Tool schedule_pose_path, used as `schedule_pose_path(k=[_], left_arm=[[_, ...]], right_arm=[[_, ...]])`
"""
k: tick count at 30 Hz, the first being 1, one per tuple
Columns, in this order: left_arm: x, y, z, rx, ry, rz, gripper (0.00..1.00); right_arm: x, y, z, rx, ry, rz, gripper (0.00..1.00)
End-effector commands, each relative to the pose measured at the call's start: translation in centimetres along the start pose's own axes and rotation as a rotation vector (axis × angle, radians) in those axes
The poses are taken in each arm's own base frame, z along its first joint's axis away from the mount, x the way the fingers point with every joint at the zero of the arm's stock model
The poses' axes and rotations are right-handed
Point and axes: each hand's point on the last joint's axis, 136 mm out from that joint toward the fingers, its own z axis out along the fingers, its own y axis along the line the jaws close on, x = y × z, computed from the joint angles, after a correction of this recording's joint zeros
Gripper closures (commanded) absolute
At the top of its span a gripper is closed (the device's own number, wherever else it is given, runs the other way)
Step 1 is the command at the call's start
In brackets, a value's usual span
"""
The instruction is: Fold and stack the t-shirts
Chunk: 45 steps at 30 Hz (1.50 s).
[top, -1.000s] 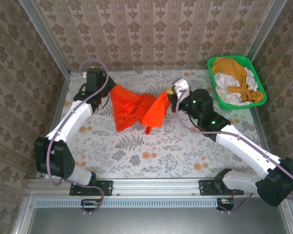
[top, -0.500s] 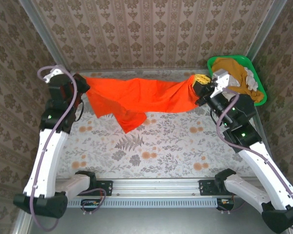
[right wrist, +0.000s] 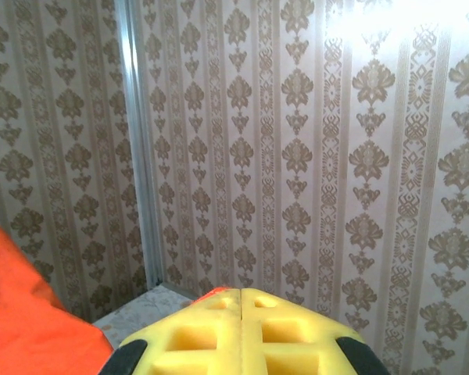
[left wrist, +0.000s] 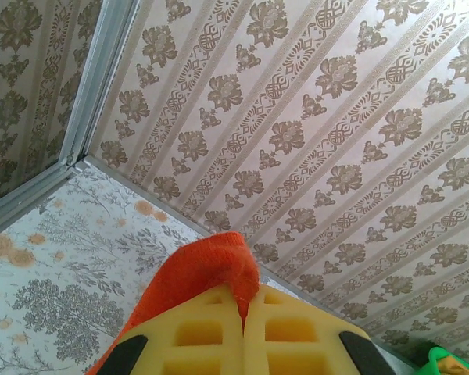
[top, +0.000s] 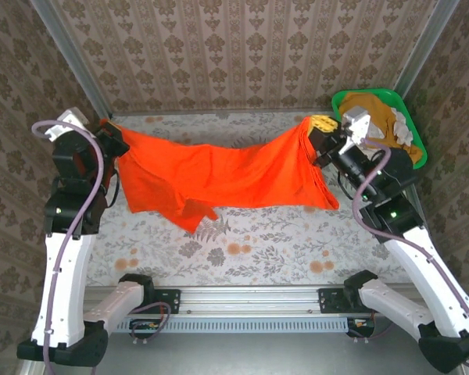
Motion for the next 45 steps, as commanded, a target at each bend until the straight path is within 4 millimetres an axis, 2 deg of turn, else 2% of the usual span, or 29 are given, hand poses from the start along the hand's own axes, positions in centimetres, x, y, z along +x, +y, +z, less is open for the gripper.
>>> schedule_pose_path(k=[1,4,7,10,13,16,20,22,25,26,27,28,29,30,31,32,33,34,39,41,45], left_arm=[[-0.4,-0.6,2.4,0.0,0.015,0.038,1.0],[-0.8,-1.8,4.4,0.031,0.031,0.036,1.0],[-2.3,-2.8,5.1,0.05,0.014,0.049,1.0],[-3.8,-3.1,4.4,0.058,-0.014,0.057,1.0],[-4.0,-2.0,3.2,0.031,-0.032,0.064,1.0],[-2.9,0.1,2.4,-0.019,-0.001,0.065,1.0],[0.8,3.2,2.8,-0.081,0.119,0.058,1.0],[3.0,4.7,3.5,-0.114,0.182,0.047,1.0],[7.7,6.8,6.1,-0.127,0.283,-0.006,1.0],[9.2,7.3,7.1,-0.126,0.317,-0.026,0.97],[10.9,7.8,8.2,-0.121,0.354,-0.049,0.83],[12.4,8.2,9.0,-0.117,0.388,-0.069,0.66],[13.9,8.7,9.9,-0.117,0.425,-0.084,0.42],[15.2,9.4,10.5,-0.13,0.455,-0.087,0.27],[16.3,10.0,10.9,-0.148,0.479,-0.083,0.19],[17.3,10.7,11.1,-0.17,0.497,-0.077,0.1],[18.1,11.5,11.0,-0.195,0.511,-0.067,0.03],[18.6,12.1,10.9,-0.214,0.52,-0.061,0.01],[21.4,15.6,8.8,-0.329,0.571,-0.044,0.0],[22.9,16.4,7.7,-0.357,0.611,-0.067,0.0],[26.5,17.4,4.3,-0.426,0.681,-0.07,0.03]], right_arm=[[0.1,-1.6,2.4,0.038,0.007,-0.016,1.0],[-0.8,-2.6,4.6,0.03,-0.011,-0.005,1.0],[-2.7,-2.8,6.0,0.01,-0.039,-0.008,1.0],[-4.4,-2.6,6.0,0.001,-0.072,-0.014,1.0],[-3.6,-3.1,5.1,0.037,-0.052,-0.003,1.0],[0.1,-4.8,4.1,0.117,0.044,0.03,1.0],[6.8,-7.4,2.8,0.212,0.209,0.115,1.0],[9.6,-8.4,2.5,0.244,0.268,0.128,1.0],[14.6,-9.9,3.4,0.256,0.357,0.124,1.0],[16.2,-10.2,3.9,0.256,0.387,0.125,0.9],[18.2,-10.8,4.4,0.264,0.428,0.132,0.61],[19.7,-11.2,4.8,0.273,0.462,0.141,0.38],[21.2,-11.5,5.1,0.279,0.497,0.147,0.18],[22.5,-11.9,5.2,0.293,0.525,0.155,0.09],[22.8,-12.1,5.1,0.305,0.529,0.158,0.03],[24.6,-12.4,5.0,0.318,0.565,0.168,0.0],[25.0,-12.5,4.7,0.33,0.573,0.176,0.0],[25.3,-12.4,4.5,0.335,0.577,0.182,0.0],[26.5,-11.2,2.2,0.343,0.609,0.264,0.0],[27.5,-10.3,0.9,0.349,0.638,0.318,0.0],[29.8,-8.6,-2.1,0.389,0.698,0.437,0.01]])
